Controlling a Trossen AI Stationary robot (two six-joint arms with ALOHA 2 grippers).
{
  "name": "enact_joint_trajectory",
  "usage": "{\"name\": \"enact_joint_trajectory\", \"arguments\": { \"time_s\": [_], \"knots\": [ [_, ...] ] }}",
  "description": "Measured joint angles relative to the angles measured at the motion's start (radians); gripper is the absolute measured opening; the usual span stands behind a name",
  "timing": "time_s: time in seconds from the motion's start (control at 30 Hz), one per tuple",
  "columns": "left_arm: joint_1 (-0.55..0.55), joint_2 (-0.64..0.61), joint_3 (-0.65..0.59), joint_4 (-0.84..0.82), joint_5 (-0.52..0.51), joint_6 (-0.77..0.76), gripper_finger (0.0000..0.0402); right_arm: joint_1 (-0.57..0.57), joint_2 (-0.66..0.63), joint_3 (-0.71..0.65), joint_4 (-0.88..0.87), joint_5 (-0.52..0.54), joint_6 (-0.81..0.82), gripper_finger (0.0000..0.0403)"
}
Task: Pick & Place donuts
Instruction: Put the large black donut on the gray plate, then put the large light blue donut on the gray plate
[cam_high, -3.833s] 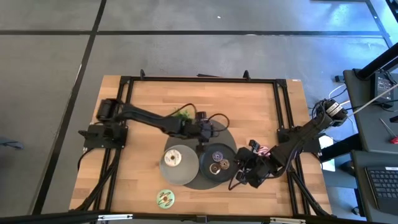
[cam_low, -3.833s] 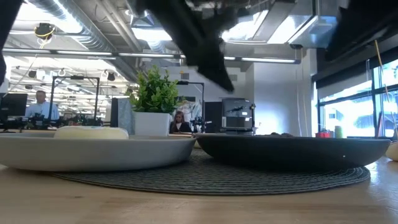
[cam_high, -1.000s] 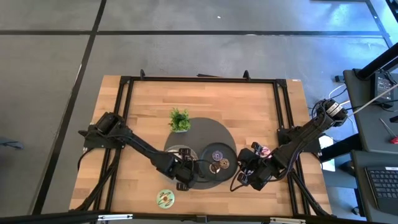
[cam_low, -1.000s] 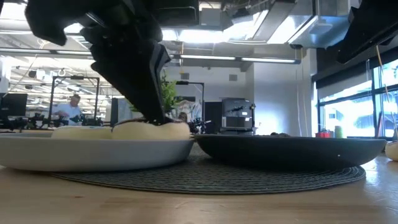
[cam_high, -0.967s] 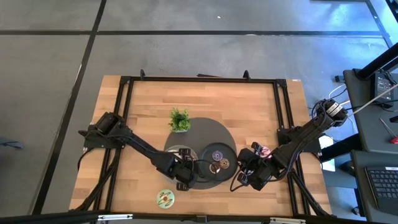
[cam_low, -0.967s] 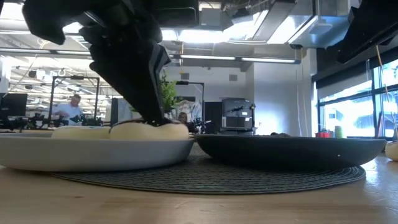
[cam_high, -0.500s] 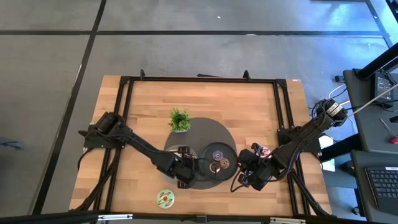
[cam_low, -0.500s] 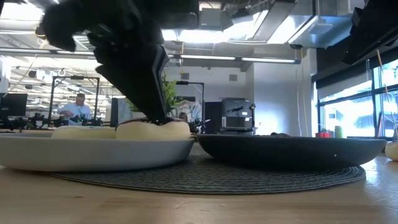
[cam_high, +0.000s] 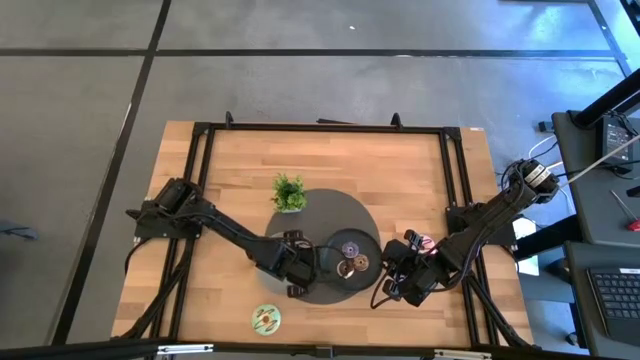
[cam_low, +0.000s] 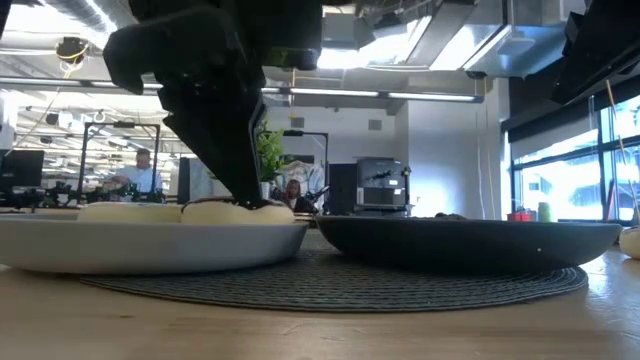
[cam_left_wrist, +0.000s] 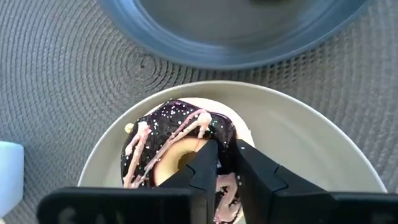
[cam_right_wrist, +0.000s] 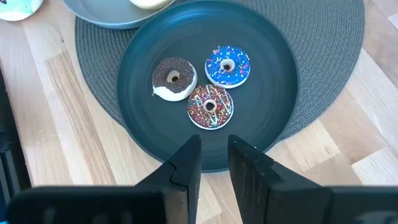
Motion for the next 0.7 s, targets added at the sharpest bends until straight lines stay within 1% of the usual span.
{"name": "enact_joint_trajectory", "arguments": {
  "time_s": [0.1, 0.23, 0.33, 0.47, 0.6, 0.7],
  "knots": [
    [0.0, 0.0, 0.0, -0.006, 0.023, 0.001, 0.0069, 0.0, 0.0, 0.0, 0.0, 0.0, 0.0, 0.0083],
    [-0.001, -0.005, 0.0, -0.007, 0.027, 0.013, 0.0093, 0.0, 0.0, 0.0, 0.0, 0.0, 0.0, 0.0083],
    [0.0, -0.036, 0.0, -0.011, 0.063, 0.018, 0.0105, 0.0, 0.0, 0.0, 0.0, 0.0, 0.0, 0.0083],
    [-0.017, -0.101, 0.0, -0.052, 0.084, 0.005, 0.0113, 0.0, 0.0, 0.0, -0.002, -0.001, 0.0, 0.0083],
    [-0.066, -0.156, 0.001, -0.11, 0.195, 0.0, 0.0114, 0.0, 0.0, 0.0, -0.002, -0.001, 0.0, 0.0083],
    [-0.123, -0.162, 0.001, -0.103, 0.225, -0.003, 0.0114, 0.0, 0.0, 0.0, -0.002, 0.0, 0.0, 0.0083]
  ]
}}
